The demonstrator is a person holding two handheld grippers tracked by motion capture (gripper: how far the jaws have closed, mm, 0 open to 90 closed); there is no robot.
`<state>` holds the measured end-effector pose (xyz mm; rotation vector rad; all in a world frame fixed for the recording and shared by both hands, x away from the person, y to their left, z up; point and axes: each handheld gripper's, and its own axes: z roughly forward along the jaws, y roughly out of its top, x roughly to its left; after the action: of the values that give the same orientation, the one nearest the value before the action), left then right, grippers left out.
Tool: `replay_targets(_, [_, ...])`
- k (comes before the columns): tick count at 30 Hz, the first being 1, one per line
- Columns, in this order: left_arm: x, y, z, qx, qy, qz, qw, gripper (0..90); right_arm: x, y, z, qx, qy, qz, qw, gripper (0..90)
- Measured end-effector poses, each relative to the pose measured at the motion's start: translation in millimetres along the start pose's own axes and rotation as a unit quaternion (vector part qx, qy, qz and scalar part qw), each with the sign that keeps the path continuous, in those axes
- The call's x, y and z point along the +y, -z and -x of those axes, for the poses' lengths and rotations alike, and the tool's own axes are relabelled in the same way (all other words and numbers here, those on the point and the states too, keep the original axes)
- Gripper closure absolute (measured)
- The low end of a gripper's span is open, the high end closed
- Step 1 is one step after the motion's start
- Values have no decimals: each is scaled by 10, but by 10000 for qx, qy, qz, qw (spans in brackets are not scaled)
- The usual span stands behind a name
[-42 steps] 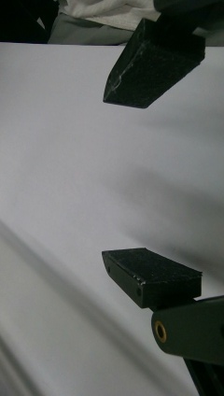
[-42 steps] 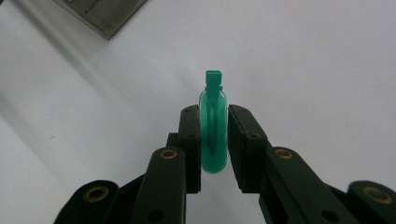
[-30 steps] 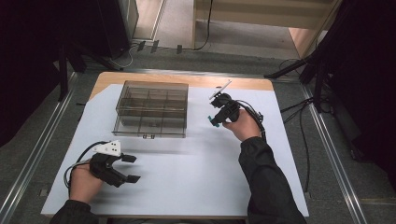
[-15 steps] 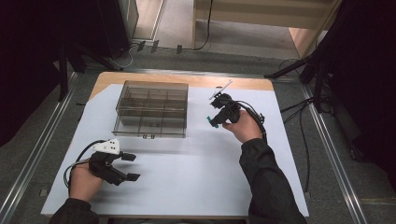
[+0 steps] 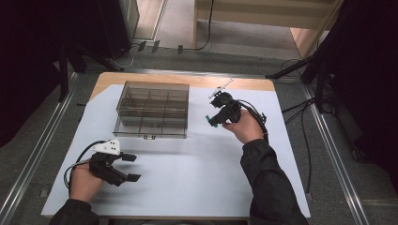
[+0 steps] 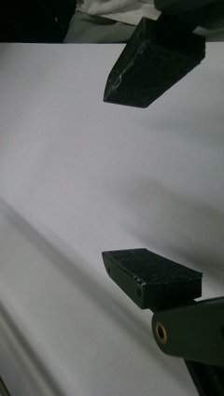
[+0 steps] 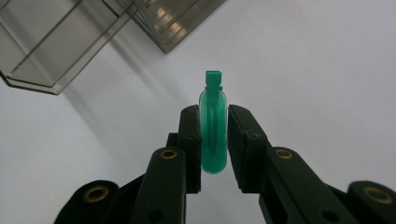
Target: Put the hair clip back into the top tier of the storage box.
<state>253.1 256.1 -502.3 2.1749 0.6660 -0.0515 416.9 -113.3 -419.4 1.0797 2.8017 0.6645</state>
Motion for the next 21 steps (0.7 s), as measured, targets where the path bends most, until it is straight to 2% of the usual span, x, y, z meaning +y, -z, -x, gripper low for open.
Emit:
replay_targets(14, [4,5,18,33,-34,15,10000,207,56,105,-164,45,169,109,9998,777])
replay_targets(21, [-2,13,28,72,-68,-13,10000,207,99,151,-263,182,309,213,9991,776])
